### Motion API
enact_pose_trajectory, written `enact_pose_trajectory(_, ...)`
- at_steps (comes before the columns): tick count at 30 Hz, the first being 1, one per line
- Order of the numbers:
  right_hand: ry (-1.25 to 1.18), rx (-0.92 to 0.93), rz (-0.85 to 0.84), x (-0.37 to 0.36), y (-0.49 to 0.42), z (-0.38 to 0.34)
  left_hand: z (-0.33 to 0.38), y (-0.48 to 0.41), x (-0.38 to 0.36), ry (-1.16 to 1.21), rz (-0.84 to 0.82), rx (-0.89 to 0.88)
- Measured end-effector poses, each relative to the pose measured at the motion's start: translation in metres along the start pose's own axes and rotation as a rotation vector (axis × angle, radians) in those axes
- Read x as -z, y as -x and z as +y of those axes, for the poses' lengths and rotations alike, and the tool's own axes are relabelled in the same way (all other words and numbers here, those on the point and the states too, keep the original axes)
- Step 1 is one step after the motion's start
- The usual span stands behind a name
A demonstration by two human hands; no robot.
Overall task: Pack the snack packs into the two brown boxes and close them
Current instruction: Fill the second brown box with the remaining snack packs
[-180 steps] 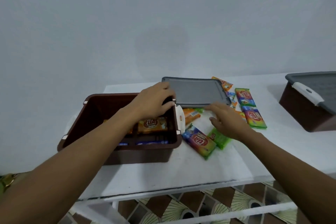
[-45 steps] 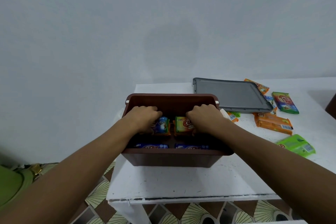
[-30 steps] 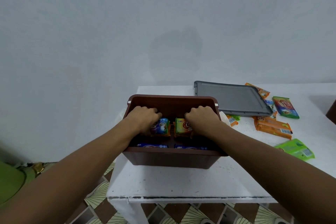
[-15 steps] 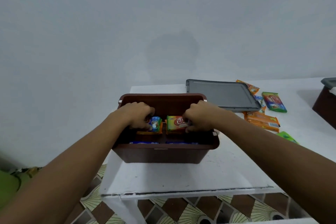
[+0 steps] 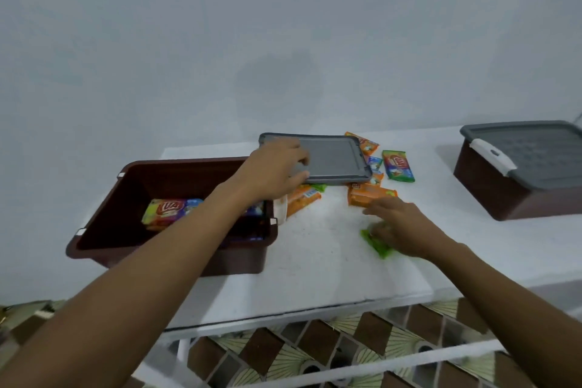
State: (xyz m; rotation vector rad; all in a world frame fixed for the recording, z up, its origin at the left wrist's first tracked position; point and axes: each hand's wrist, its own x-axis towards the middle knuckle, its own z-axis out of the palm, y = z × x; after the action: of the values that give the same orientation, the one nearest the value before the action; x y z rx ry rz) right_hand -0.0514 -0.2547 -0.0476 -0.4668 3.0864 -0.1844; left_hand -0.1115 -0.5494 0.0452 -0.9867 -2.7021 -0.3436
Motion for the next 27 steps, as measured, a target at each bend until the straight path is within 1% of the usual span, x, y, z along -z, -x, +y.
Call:
enact_pose_trajectory(2,0.004,-0.030,-0.025,-0.010,0.016,0.025,0.024,-0.016,-0.011,-0.002,-0.055,-0.017)
enact_pose_trajectory(4,-0.006,-0.064,0.002,-0.016,0.025,0.040,0.047,-0.031,-0.027,-0.027,-0.182,0.035)
enact_pose_trajectory(6,0.002,-0.130,0.062,-0.018,0.026,0.050,0.065,-0.042,-0.050,-0.055,-0.314,0.171)
enact_pose_trajectory(8,0.003,-0.173,0.100,-0.016,0.023,0.058,0.073,-0.045,-0.079,-0.104,-0.409,0.356)
enact_pose_trajectory(10,-0.058,-0.167,0.133,-0.014,0.019,0.066,0.075,-0.040,-0.109,-0.144,-0.501,0.544)
enact_pose_trajectory(11,-0.091,-0.153,0.137,-0.013,0.016,0.067,0.075,-0.034,-0.121,-0.151,-0.524,0.610)
enact_pose_trajectory(12,-0.112,-0.137,0.129,-0.012,0.011,0.069,0.078,-0.028,-0.133,-0.162,-0.505,0.647)
enact_pose_trajectory(14,-0.132,-0.124,0.074,-0.009,-0.003,0.066,0.085,-0.015,-0.145,-0.228,-0.362,0.624)
enact_pose_trajectory(16,-0.153,-0.126,-0.008,-0.008,-0.018,0.063,0.094,-0.005,-0.151,-0.285,-0.172,0.513)
enact_pose_trajectory(17,-0.166,-0.128,-0.033,-0.008,-0.025,0.061,0.095,-0.002,-0.152,-0.260,-0.097,0.445)
enact_pose_trajectory(18,-0.185,-0.120,-0.049,-0.008,-0.031,0.060,0.097,-0.001,-0.152,-0.210,-0.062,0.400)
enact_pose_trajectory(20,-0.200,-0.069,-0.048,-0.008,-0.042,0.063,0.098,0.000,-0.154,-0.127,-0.080,0.392)
enact_pose_trajectory(22,-0.161,-0.030,-0.030,-0.002,-0.049,0.068,0.096,-0.001,-0.151,-0.050,-0.134,0.460)
enact_pose_trajectory(23,-0.114,-0.005,-0.034,0.002,-0.051,0.070,0.095,-0.002,-0.148,-0.057,-0.166,0.465)
enact_pose_trajectory(25,-0.015,0.068,-0.080,0.012,-0.053,0.077,0.095,-0.005,-0.138,-0.121,-0.223,0.422)
enact_pose_trajectory(27,-0.024,0.084,-0.099,0.021,-0.050,0.084,0.093,-0.012,-0.125,-0.101,-0.216,0.464)
